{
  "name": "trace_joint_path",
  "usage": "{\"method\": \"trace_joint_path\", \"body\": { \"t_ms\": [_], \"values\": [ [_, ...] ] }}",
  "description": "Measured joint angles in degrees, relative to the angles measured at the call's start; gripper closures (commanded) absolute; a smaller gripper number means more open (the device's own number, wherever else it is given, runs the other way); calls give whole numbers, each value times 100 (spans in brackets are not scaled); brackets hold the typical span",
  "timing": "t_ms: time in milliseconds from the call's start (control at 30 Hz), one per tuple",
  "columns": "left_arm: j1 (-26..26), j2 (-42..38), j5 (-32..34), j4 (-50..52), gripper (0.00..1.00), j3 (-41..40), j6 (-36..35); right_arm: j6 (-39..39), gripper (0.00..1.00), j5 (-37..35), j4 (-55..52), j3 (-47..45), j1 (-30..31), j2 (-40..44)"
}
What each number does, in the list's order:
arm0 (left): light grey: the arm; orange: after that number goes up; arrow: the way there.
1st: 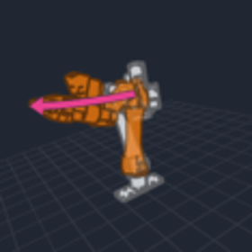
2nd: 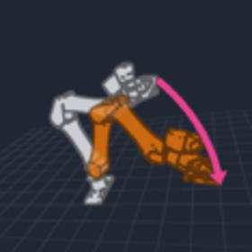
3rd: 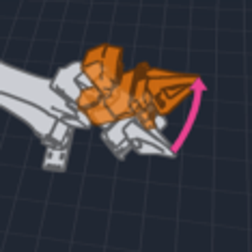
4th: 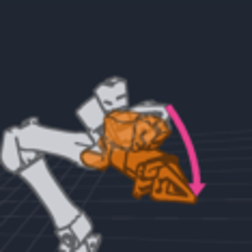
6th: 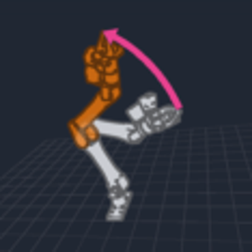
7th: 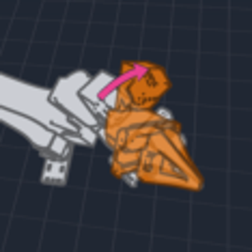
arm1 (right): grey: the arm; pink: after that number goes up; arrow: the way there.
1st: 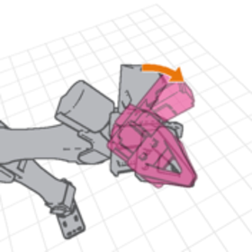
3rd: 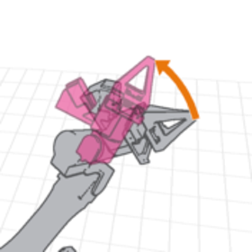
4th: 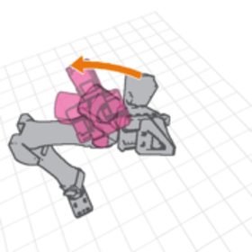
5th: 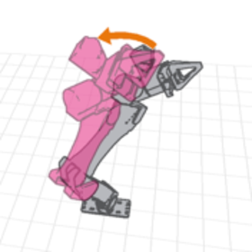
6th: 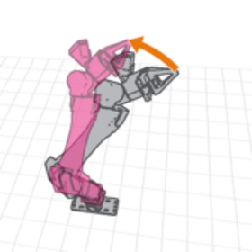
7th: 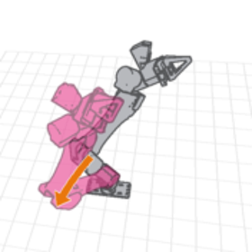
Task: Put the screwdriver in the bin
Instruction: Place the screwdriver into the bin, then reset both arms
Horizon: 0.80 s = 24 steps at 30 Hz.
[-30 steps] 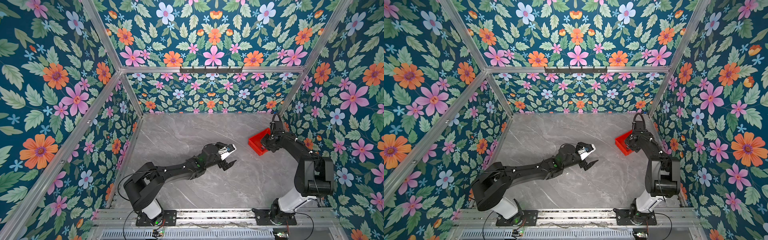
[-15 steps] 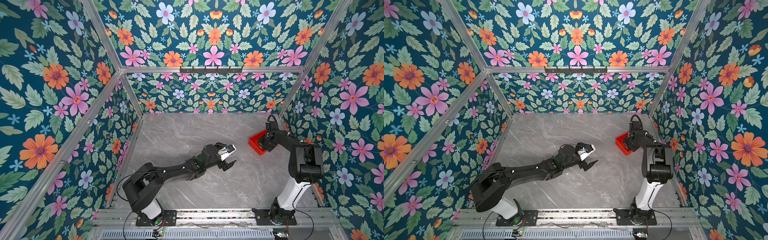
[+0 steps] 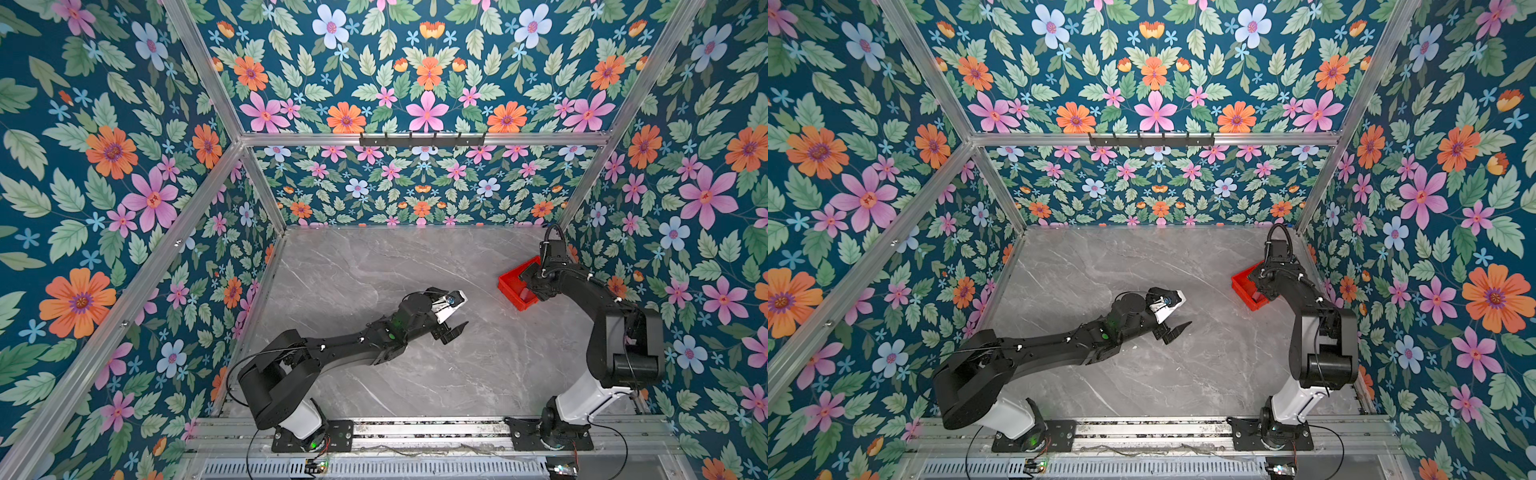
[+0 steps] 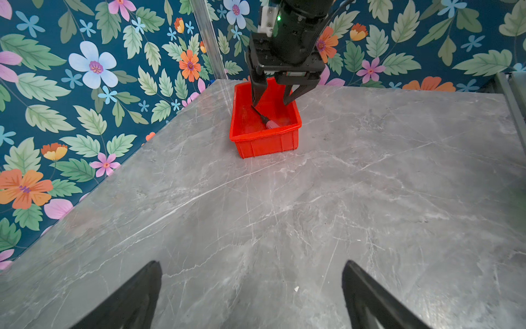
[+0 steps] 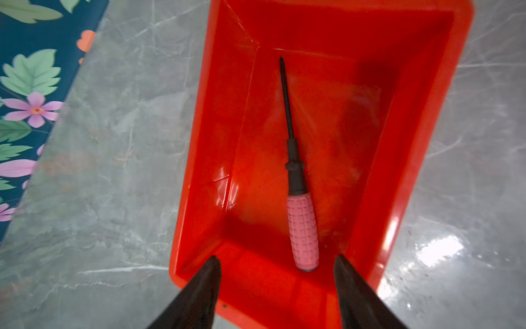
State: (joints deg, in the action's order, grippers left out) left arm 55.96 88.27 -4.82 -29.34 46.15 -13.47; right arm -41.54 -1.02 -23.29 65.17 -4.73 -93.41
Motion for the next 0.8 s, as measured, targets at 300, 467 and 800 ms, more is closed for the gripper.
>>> {"method": "trace_joint_path", "body": {
  "t_ms": [300,467,800],
  "values": [
    [-372,-498,170,-63,0,-387,151,614,2,-59,570,-1060,0,1565],
    [-778,-885,166,-66,0,-737,260,1137,1,-63,1051,-1727,0,2444],
    [-2070,-1735,92,-168,0,-1663,426,2522,1,26,2192,-2918,396,3320]
  ]
}}
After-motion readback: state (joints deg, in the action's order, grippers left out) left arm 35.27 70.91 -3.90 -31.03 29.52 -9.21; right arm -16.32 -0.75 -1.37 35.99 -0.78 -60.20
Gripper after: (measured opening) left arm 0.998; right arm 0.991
